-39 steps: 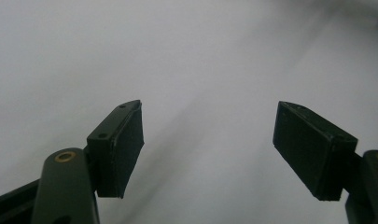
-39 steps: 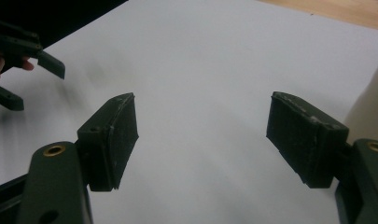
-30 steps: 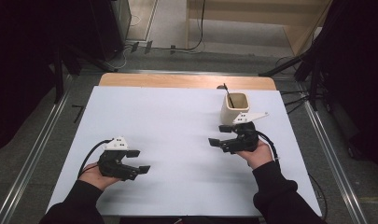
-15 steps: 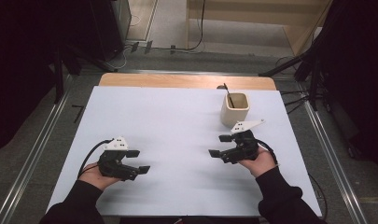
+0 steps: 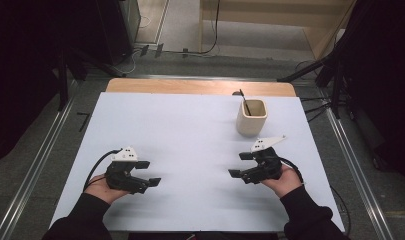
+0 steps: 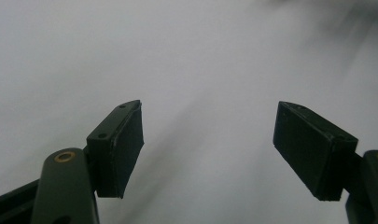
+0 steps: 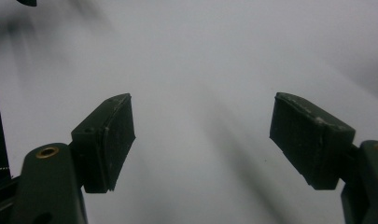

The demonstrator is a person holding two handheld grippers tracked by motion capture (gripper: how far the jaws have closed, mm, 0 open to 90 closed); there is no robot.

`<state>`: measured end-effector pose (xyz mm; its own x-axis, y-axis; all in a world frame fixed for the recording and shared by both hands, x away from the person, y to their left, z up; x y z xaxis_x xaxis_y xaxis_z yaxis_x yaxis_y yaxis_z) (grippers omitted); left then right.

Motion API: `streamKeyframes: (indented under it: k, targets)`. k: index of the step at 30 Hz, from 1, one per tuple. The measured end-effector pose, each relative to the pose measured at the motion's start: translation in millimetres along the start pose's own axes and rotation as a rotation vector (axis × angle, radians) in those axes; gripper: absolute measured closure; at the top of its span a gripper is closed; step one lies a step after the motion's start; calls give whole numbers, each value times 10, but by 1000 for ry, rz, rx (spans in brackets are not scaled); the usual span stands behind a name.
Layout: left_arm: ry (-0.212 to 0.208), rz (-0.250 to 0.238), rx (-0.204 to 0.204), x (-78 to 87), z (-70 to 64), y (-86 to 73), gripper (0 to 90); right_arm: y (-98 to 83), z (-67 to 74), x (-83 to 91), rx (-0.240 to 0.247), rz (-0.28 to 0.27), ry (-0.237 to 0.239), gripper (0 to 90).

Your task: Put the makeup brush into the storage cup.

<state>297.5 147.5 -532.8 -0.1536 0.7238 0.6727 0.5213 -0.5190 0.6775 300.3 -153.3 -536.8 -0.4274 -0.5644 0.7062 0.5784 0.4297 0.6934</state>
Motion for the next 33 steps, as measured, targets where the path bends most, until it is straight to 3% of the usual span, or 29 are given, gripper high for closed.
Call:
streamKeyframes:
  k: [15, 33]
  targets:
    - [-2, 1, -10, -13, -5, 7, 249, -190, -1, 104, -18, 13, 1, 228]
    - [-1, 7, -17, 16, 9, -34, 250, -280, -98, 136, -24, 18, -27, 228]
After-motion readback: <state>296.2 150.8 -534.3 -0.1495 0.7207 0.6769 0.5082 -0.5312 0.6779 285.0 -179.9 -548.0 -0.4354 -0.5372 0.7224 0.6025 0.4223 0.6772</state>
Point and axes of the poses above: each handheld gripper's, and its own axes: x roughly backward along the jaws, y roughly out of its top, z roughly to its left, the point moved 9 cm from there along -x, roughly forward along the jaws, and after that the axes turned 8 degrees about -y, right-handed, at the moved point
